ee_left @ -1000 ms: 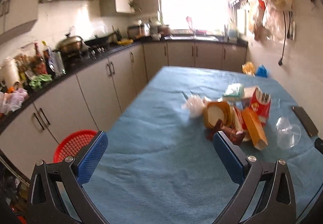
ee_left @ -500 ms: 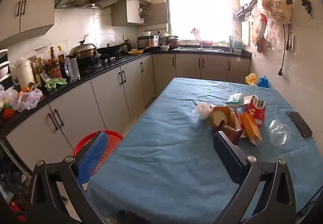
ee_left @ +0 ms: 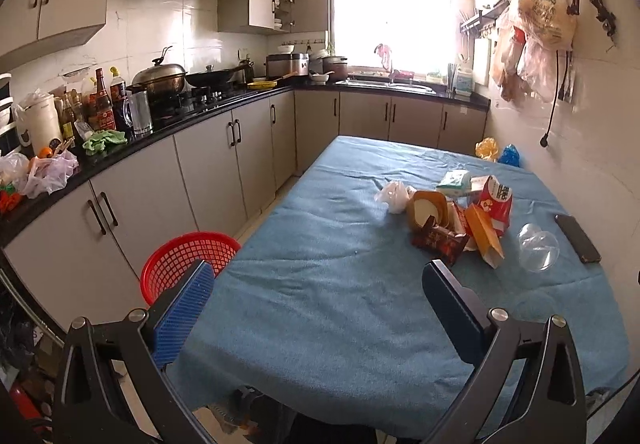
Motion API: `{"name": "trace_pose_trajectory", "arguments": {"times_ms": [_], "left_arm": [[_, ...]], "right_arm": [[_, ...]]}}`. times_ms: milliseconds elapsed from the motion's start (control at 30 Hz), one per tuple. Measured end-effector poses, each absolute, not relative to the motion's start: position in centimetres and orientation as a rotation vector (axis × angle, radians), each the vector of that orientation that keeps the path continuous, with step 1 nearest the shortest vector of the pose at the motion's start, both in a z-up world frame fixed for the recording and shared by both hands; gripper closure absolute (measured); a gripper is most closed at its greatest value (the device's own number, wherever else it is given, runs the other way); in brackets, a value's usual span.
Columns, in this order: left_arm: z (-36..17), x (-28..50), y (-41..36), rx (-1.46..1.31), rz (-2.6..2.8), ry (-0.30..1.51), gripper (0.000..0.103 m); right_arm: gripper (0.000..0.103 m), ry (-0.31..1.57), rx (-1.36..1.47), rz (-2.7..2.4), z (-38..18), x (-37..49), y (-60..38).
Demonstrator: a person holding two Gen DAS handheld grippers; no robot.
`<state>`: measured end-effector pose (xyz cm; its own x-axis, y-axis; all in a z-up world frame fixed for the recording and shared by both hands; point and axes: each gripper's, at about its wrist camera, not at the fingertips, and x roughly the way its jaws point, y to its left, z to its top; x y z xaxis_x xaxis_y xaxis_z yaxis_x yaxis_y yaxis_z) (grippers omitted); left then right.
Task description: Collect trash
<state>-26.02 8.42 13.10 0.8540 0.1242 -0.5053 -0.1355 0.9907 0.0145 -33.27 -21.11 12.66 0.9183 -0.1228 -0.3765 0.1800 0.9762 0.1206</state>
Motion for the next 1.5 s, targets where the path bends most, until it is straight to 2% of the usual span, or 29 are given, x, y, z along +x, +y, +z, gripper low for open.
{"name": "trace_pose_trajectory", "arguments": {"times_ms": [867, 1367, 1500], "left_arm": [[6.1, -14.1, 6.5, 0.004, 0.112, 0.81, 0.0], [5.9, -6.8, 3.6, -0.121, -0.108, 0.883, 0.0], [4.2, -4.1, 2.0, -0.159, -0.144, 0.949, 0.0]], "right_arm": [[0.0, 0.609, 0.14, -0.053, 7.0, -20.5, -21.8], [0.0, 0.685, 0.159, -0.055, 5.4, -14.9, -26.5], [0.006, 0.716, 0.149, -0.03, 4.7, -13.0, -27.2]]}}
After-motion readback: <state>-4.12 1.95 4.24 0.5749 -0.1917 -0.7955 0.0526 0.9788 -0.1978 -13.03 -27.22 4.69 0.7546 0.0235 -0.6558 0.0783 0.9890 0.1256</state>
